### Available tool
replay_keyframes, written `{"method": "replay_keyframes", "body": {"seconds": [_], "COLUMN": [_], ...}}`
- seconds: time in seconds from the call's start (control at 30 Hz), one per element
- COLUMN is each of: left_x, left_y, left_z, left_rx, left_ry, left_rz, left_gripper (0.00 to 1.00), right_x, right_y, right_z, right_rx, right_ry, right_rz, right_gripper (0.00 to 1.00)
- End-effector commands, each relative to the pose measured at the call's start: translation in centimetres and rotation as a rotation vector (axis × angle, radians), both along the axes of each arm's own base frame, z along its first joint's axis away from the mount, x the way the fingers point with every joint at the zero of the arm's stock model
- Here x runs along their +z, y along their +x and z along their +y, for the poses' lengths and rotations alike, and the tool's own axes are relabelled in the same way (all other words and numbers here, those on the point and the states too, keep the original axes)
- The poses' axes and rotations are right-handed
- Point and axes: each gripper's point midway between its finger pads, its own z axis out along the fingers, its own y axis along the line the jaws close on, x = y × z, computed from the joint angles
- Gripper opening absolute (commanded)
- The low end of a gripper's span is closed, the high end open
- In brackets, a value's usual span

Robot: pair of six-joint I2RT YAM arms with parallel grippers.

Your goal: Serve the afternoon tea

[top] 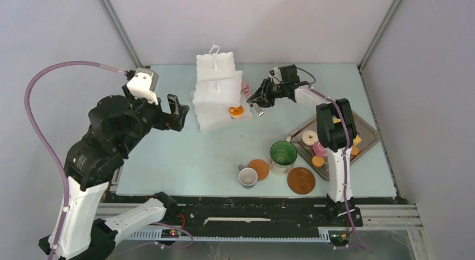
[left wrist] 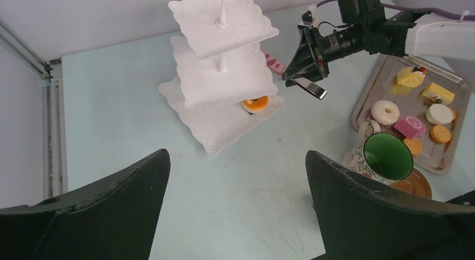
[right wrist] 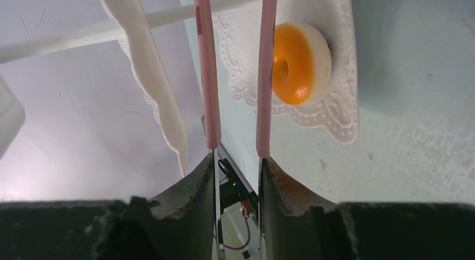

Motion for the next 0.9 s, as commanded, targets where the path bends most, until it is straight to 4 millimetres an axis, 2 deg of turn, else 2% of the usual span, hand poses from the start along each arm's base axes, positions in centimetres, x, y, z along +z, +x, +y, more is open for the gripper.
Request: {"method": "replay_keyframes", "body": {"seconds": [0.0,0.13,0.33,0.5,0.73,0.87], "left_x": [1.0,1.1,0.8,0.8,0.6,0.5], "left_y": [-0.3,-0.3,-0.3,-0.4,-0.3,-0.4], "left_z": [-0.2,-0.2,-0.2,-0.1,-0.2,-0.2], "left_rx": [-0.011,-0.012,-0.011,-0.007,-0.010,-0.012], "left_ry": [-0.025,-0.025,-0.024,-0.021,-0.023,-0.023], "left_rz": [-0.017,-0.018,-0.013,-0.013,-0.011,-0.012], "left_gripper": [0.98,0.98,0.98,0.98,0.98,0.98], "right_x": [2.3,1.8,0.5,-0.6,-0.1,-0.6], "right_y": [0.3,0.6,-0.3,-0.7,-0.6,-0.7], "right_z": [1.9,2.1,3.4,3.1,2.4,1.9], "right_rx": [0.060,0.062,0.105,0.097,0.085,0.080], "right_ry": [0.072,0.074,0.072,0.047,0.035,0.012], "right_rz": [-0.081,-0.076,-0.034,-0.016,-0.025,-0.011], "right_gripper": [0.00,0.00,0.01,0.09,0.24,0.34]}}
